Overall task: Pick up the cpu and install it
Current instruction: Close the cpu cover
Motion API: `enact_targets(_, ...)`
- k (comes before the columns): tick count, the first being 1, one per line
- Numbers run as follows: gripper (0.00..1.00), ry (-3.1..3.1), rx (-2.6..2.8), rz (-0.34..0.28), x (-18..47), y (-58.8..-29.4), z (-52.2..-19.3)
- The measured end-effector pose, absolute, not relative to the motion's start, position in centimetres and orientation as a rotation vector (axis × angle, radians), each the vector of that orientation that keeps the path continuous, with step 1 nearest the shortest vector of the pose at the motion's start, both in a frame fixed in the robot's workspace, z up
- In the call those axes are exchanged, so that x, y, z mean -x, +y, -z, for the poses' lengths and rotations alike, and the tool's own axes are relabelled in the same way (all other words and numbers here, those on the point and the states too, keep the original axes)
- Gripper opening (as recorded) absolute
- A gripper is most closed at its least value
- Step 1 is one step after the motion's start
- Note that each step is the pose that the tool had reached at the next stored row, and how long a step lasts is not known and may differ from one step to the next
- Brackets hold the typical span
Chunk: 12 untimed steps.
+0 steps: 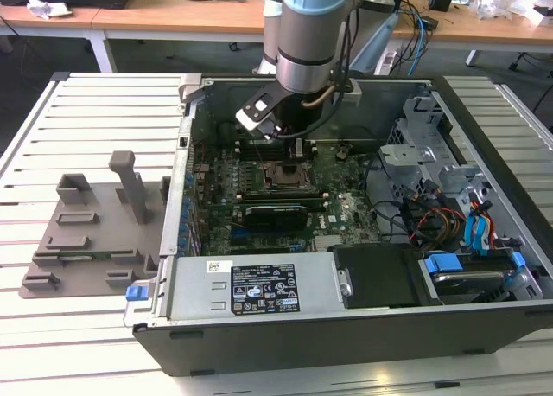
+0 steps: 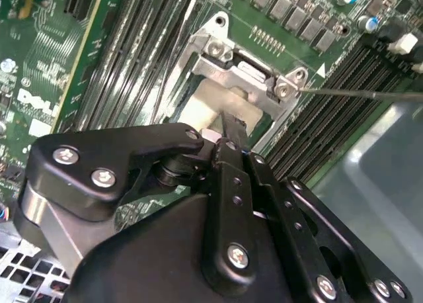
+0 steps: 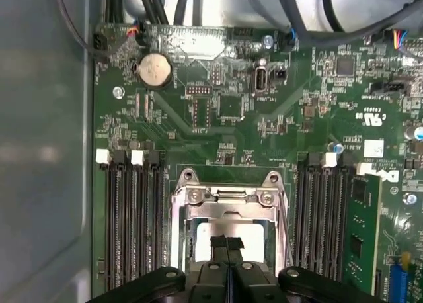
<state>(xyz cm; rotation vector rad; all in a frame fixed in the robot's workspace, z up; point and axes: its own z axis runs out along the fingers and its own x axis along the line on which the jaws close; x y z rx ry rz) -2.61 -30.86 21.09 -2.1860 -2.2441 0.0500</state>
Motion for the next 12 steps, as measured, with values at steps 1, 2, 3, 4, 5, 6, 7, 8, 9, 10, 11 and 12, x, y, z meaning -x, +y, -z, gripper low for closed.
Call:
enact_targets(1,0.11,-2.244,2.186,-0.05,3.2,-30.9,-21.0)
enact_targets(2,0.11,-2.244,2.186,-0.05,3.7,-30.9,-21.0)
enact_targets(3,0.11,-2.244,2.186,-0.05,4.2,-30.9,-21.0)
enact_targets(4,0.11,-2.244,2.186,-0.05,4.3,-30.9,-20.8)
enact_targets(5,0.11,-2.244,2.186,-0.05,4.5,-30.9,-20.7)
enact_targets(6,0.11,-2.244,2.186,-0.05,4.6,-30.9,-20.6)
enact_targets(7,0.11,-2.244,2.186,-0.05,4.6,-30.9,-20.5)
enact_targets(8,0.11,-2.244,2.186,-0.051,4.6,-30.9,-20.4)
enact_targets(9,0.11,-2.244,2.186,-0.051,4.6,-30.9,-20.4)
enact_targets(10,0.11,-2.244,2.186,-0.051,4.6,-30.9,-20.4)
enact_targets(11,0.11,-2.244,2.186,-0.05,4.6,-30.9,-20.4)
enact_targets(12,0.11,-2.244,2.186,-0.05,4.5,-30.9,-20.4)
